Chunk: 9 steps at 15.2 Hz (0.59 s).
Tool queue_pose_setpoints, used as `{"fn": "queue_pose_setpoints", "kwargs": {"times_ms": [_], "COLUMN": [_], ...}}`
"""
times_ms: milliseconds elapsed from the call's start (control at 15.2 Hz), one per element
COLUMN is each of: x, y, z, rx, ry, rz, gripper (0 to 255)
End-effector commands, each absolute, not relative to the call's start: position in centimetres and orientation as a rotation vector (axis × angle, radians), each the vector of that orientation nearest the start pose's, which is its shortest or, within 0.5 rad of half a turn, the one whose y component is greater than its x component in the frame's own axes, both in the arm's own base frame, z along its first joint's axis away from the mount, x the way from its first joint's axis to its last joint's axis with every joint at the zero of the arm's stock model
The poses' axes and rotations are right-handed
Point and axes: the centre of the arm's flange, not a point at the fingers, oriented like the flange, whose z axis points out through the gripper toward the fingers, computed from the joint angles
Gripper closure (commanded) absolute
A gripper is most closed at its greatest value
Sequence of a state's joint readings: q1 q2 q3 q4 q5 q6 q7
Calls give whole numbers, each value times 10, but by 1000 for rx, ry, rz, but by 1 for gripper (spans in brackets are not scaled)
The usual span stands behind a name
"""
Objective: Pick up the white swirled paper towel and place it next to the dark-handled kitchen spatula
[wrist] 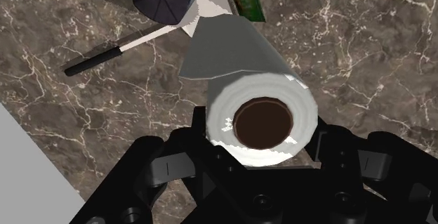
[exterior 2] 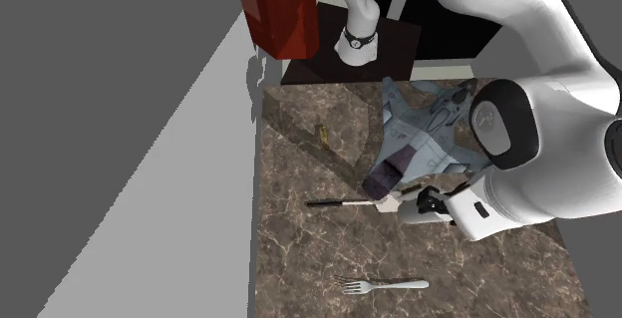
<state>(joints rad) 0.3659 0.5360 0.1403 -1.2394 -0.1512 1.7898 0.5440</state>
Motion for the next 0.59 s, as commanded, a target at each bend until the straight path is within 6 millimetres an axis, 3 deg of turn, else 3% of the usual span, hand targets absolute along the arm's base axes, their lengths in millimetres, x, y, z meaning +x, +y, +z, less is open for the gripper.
{"fn": "queue_pose_setpoints", "kwargs": {"times_ms": [0, 528], "x": [643, 643], "y": [316, 316], "z": [453, 407], "rx": [-3196, -3197], "ry": [43, 43], "rz": [-89, -89], "gripper": [255, 255]}}
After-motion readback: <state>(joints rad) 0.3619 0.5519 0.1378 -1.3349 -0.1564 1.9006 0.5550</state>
